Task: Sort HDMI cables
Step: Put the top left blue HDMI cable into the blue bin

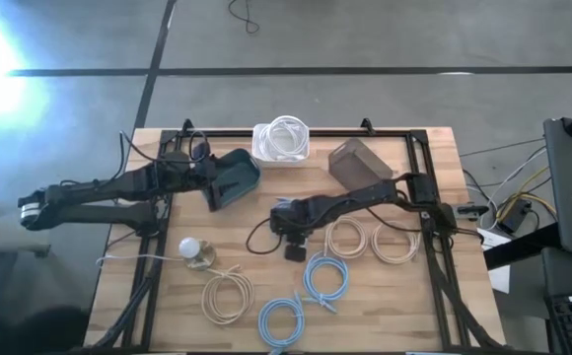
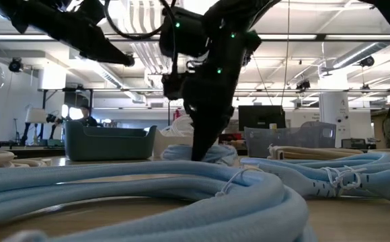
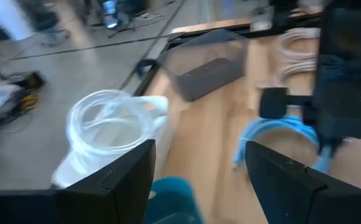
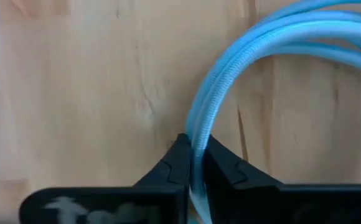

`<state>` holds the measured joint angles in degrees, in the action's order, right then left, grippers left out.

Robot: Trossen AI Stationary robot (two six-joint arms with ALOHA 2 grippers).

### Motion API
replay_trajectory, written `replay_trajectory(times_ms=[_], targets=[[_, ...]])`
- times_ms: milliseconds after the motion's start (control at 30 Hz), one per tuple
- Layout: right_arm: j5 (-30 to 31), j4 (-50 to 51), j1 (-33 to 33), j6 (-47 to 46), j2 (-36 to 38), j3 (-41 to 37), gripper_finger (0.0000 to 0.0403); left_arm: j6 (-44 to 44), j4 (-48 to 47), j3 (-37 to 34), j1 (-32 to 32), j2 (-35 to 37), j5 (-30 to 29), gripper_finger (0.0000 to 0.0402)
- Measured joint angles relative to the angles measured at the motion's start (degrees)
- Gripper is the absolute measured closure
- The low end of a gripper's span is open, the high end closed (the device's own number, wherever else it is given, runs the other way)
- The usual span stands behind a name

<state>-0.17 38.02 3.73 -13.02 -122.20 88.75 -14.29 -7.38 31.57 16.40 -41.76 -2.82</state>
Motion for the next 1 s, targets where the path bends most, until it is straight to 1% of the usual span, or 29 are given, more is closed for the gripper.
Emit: replay_trajectory(times_ms=[133,267,333,400,533,667,767,900,1000], targets=[[-0.1,0.4,-0.1,0.5,3.4,0.4,0.0386,0.0,0.1,0.0,0.0,-0.5,9.0,0.0149],[-0.2,0.7,-0.4,3.1,7.7,0.1,0.0386,-0.1,0.2,0.0,-0.1,-1.5,18.4,0.0149],[-0.3,0.9,-0.7,4.0,9.8,-0.1,0.0387,-1.3,0.1,0.0,-0.3,-2.2,21.8,0.0149],[-0.8,0.6,-1.1,4.2,12.3,-0.3,0.0387,-4.0,0.1,0.0,-0.9,-3.0,23.9,0.0149],[-6.0,-1.1,-2.6,4.1,15.4,-1.5,0.0387,-11.1,0.3,0.0,-3.0,-5.1,24.7,0.0149],[-14.8,-5.5,-4.1,4.0,15.6,-2.8,0.0387,-16.2,2.2,0.0,-5.8,-8.1,24.6,0.0149],[-20.3,-10.4,-5.1,2.3,15.4,-4.4,0.0387,-17.9,5.1,0.0,-7.5,-10.4,24.4,0.0149],[-21.6,-14.6,-6.2,-2.1,15.2,-7.1,0.0387,-19.8,7.9,0.0,-8.9,-12.6,24.2,0.0149],[-22.9,-16.6,-6.4,-3.4,15.2,-7.6,0.0387,-20.4,8.9,0.0,-9.1,-13.8,24.2,0.0149]])
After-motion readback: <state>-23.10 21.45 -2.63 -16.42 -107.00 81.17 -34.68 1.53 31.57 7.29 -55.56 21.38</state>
